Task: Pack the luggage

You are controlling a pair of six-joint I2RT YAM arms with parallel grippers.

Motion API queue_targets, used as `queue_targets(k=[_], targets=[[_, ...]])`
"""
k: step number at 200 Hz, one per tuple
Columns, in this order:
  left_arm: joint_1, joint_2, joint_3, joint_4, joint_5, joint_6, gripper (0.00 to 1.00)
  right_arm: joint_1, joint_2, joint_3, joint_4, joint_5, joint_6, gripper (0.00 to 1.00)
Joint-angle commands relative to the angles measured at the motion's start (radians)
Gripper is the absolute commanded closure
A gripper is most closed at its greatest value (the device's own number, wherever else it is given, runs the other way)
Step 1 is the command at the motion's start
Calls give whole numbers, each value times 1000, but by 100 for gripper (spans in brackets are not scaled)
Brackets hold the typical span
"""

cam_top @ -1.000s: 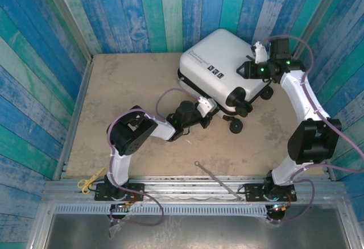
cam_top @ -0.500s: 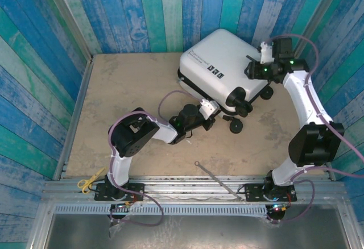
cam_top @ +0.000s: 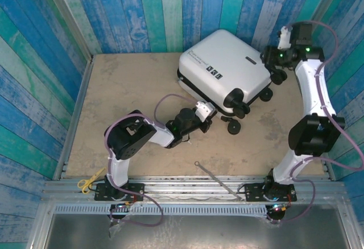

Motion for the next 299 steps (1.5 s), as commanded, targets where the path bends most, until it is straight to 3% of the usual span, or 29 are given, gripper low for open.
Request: queue_targets(k=[1, 29, 60, 88, 135, 175, 299], targets=[[-14, -72, -40, 0, 7, -14, 100, -58, 57, 33, -29, -94, 19, 26], [25, -89, -49, -33, -2, -68, 100, -86, 106, 32, -32, -209, 27, 26], [112, -135, -117, -9, -5, -162, 100, -80, 57, -96, -5, -254, 7, 27], [150, -213, -136, -145, -61, -152, 100, -66, -22, -241, 25, -285, -18, 27], [201, -285, -163, -263, -88, -162, 100, 76, -105, -387, 7, -301, -108, 27], [203, -298, -183, -301, -67, -162, 100, 113, -112, -393, -49, -283, -155, 30], [202, -186, -384, 62, 87, -55, 100, 199, -154, -544, -52, -251, -191, 31]])
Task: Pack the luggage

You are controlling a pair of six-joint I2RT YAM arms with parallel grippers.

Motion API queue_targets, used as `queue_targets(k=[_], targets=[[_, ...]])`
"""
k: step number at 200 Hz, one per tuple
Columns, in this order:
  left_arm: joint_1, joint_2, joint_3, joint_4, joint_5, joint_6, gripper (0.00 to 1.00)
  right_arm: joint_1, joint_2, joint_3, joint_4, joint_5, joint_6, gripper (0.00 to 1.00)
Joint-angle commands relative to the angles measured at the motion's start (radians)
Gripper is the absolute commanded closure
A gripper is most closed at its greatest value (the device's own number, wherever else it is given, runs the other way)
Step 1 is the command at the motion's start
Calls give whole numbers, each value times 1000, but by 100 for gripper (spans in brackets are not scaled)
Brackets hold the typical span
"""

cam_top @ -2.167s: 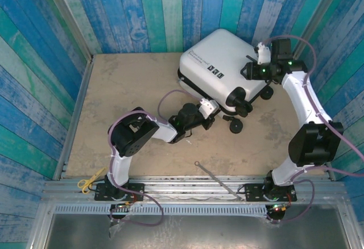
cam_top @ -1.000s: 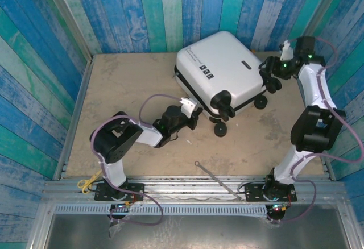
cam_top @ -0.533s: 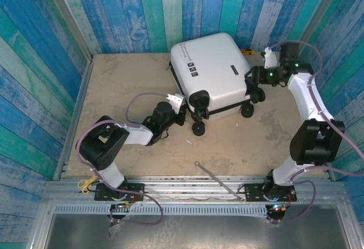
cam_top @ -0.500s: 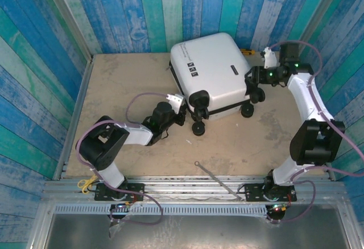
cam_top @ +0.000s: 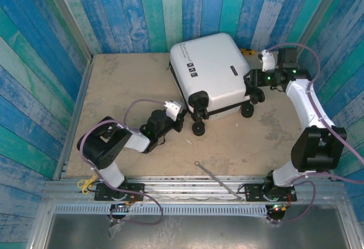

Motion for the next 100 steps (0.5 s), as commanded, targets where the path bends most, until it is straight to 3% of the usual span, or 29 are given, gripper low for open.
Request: queue_targets(k=[1, 54, 100], targets=[[-13, 55, -58, 38, 80, 41, 100, 92, 55, -86, -238, -89, -37, 31], [-135, 10, -63, 6, -59, 129, 100, 113, 2, -176, -198, -96, -3, 35], [-180, 7, -163, 190, -145, 93, 100, 157, -51, -242, -168, -95, 31, 38]])
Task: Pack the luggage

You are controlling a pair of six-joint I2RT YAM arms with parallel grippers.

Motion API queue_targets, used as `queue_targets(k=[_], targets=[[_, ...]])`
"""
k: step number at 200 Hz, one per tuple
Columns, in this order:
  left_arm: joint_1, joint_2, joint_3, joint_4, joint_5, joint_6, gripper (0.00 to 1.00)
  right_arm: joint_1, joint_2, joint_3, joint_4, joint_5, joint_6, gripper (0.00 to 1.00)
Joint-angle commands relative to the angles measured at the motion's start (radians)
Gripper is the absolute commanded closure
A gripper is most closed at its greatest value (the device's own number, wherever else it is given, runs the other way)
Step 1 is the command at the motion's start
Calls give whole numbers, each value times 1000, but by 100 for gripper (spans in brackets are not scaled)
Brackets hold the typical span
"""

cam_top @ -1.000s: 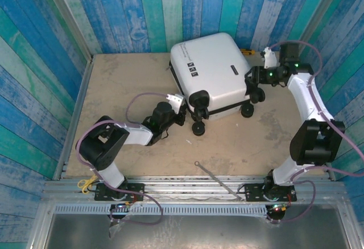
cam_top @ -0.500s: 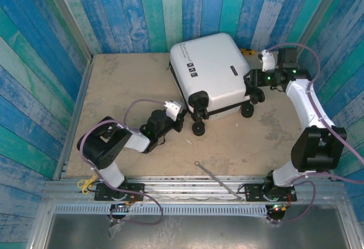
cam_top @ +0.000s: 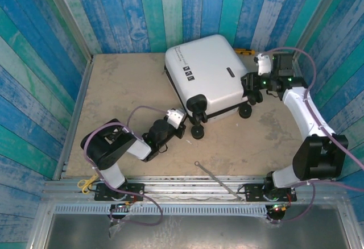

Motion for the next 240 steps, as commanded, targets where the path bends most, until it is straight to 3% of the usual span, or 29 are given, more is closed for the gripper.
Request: queue_targets(k=[1, 24, 74, 100, 121, 161, 208, 240], targets=[[-59, -6, -69, 37, 40, 10, 100, 99, 42, -109, -305, -146, 22, 37], [-63, -13, -93, 64, 35, -13, 100, 118, 22, -126, -307, -124, 26, 38], [-63, -2, -102, 69, 21, -25, 100, 239, -133, -42, -386, 114, -15, 37], [-63, 9, -102, 92, 13, -35, 100, 298, -197, -2, -391, 157, -6, 35], [-62, 8, -93, 85, 9, -45, 100, 341, -169, 63, -419, 146, -13, 35], [-62, -20, -79, 43, 9, -44, 100, 434, -104, 87, -447, 241, -50, 35], [-62, -44, -77, 7, 5, -26, 100, 582, -116, -12, -339, 497, -340, 32], [-61, -50, -78, -8, 6, -24, 100, 588, -204, -107, -195, 536, -536, 29]])
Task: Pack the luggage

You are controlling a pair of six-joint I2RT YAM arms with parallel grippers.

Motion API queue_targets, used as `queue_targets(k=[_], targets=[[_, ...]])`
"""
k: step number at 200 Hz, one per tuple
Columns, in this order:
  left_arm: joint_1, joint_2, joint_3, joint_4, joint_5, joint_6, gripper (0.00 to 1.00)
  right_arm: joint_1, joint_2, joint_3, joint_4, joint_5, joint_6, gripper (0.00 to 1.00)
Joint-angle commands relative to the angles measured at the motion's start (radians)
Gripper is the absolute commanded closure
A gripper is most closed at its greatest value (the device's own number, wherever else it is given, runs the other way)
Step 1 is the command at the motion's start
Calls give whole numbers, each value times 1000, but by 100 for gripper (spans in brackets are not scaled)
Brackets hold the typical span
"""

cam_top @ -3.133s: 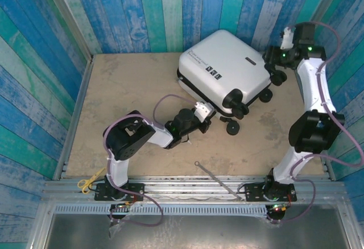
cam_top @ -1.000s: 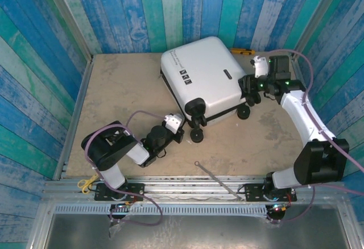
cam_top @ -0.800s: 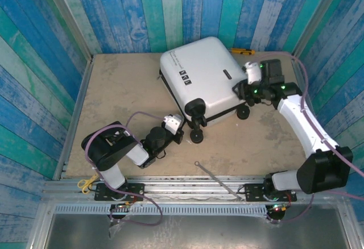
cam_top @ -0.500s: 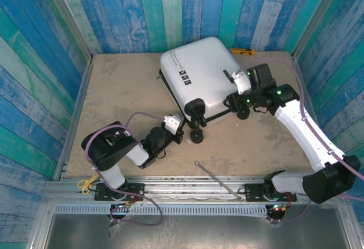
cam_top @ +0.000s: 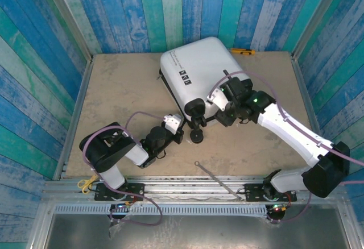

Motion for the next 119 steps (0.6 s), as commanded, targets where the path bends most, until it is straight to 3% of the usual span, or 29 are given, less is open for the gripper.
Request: queue_targets(k=[1, 61, 119], targets=[[-20, -24, 4, -87, 42, 15, 100, 0, -78, -54, 136, 102, -211, 29], [-11, -28, -6, -93, 49, 22, 100, 0, -193, -143, 307, 94, -472, 22], [-5, -33, -12, -84, 66, 19, 100, -4, -80, -129, 318, 45, -616, 20]])
